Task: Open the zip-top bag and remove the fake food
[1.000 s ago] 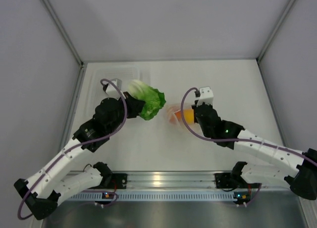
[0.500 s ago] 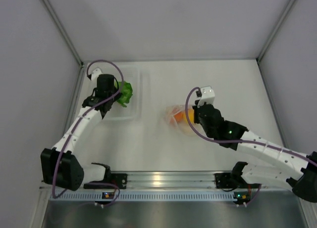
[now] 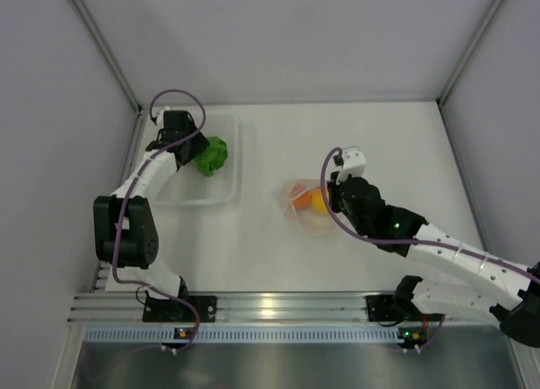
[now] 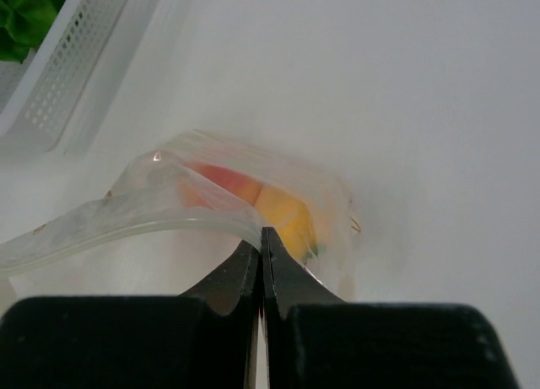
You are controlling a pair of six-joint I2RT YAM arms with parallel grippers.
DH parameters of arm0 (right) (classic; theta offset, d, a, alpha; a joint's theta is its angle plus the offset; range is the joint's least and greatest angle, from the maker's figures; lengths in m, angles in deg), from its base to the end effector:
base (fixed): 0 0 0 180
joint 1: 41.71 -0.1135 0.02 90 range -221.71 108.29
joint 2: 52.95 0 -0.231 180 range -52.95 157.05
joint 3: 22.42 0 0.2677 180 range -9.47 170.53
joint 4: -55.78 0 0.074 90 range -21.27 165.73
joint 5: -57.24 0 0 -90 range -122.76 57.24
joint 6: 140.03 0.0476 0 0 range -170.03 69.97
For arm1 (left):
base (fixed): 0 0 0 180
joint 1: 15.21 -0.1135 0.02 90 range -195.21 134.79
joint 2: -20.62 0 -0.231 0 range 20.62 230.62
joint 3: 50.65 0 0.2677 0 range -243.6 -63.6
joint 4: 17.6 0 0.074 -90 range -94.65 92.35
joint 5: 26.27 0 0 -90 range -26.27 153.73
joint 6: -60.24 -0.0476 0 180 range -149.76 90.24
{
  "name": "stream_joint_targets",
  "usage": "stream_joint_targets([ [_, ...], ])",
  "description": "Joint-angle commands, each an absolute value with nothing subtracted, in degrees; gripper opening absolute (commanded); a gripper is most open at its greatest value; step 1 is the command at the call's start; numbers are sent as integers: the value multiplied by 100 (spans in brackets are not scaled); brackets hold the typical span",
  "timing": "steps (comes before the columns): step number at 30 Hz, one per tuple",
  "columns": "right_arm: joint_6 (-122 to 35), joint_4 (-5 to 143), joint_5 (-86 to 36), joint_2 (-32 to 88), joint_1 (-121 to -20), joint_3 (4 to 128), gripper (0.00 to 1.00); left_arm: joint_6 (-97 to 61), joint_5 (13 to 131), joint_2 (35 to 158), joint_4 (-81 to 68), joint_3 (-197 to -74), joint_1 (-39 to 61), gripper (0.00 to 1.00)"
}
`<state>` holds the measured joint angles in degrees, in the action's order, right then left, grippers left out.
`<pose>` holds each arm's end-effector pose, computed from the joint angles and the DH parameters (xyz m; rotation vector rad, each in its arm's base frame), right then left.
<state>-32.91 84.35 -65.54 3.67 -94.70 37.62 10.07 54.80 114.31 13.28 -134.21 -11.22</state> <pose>0.1791 0.1948 0.2739 -0.2487 1.9275 0.2370 0.3893 -0.0197 0.2175 -0.7803 2.1487 -0.2229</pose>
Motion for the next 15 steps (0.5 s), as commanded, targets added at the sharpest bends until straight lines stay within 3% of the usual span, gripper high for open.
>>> stream_joint_targets([
  [1,-3263,8455,-6440,294,-9400,4168,0,1031,5897,11449,897,-13840,-1126,68],
  [4,-3272,8552,-6362,382,-9400,4274,0,1049,6030,11318,906,-13875,-1117,94],
  [5,-3254,8535,-6318,391,-9400,4309,0,1067,6012,11256,906,-13858,-1117,98],
  [15,-2921,9051,-6422,725,-9400,4941,0,1076,7135,9860,897,-13629,-1038,98],
])
